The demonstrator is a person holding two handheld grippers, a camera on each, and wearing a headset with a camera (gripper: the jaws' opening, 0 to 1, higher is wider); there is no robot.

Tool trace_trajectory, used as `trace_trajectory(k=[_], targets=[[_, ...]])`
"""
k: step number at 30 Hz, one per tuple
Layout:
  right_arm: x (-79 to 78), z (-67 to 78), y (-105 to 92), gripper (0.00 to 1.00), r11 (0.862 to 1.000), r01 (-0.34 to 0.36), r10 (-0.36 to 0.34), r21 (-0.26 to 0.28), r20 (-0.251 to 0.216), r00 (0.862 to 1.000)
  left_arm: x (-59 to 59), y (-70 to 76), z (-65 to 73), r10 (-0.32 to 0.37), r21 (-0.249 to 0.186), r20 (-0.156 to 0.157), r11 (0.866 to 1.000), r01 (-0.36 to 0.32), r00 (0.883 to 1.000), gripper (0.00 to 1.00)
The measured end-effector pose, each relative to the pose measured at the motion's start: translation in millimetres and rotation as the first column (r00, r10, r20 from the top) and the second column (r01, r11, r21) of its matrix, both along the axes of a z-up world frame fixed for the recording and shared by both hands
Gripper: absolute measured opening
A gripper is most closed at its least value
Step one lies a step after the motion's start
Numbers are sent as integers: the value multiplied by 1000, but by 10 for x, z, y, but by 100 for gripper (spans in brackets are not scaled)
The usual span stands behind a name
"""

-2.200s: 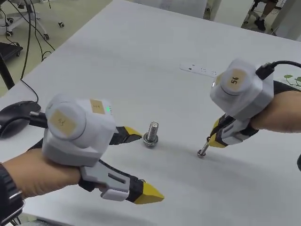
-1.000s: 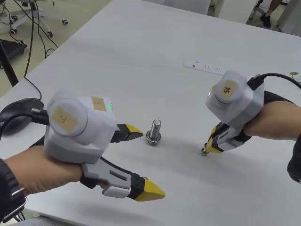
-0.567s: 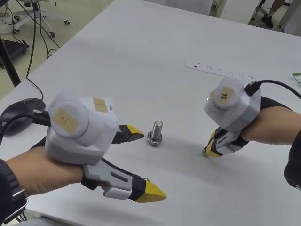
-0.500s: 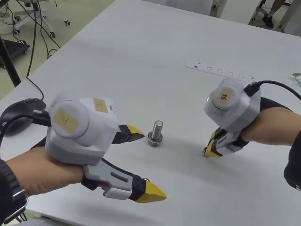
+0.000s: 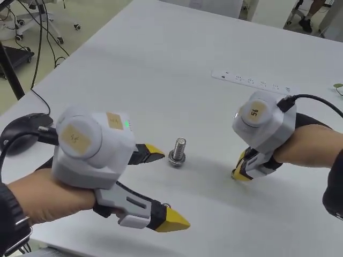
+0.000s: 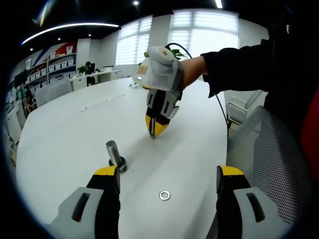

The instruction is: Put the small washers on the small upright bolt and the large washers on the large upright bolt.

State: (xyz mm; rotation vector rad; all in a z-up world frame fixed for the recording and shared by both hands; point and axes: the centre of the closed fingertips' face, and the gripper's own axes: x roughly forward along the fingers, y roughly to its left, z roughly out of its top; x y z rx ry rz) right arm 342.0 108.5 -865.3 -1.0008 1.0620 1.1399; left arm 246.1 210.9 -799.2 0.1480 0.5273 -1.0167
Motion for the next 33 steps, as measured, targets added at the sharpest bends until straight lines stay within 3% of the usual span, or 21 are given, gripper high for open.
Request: trace_trajectory(k=[19,33], targets=[[31,16,-39,17,1000,21,-21,10,3,1000,-16,-10,-5,-2,3,0,1000,2,1000,79],[32,88,-194,19,999,46,-47,9,19,999,-16,-7,11,-3,3,5,1000,3,1000,79]])
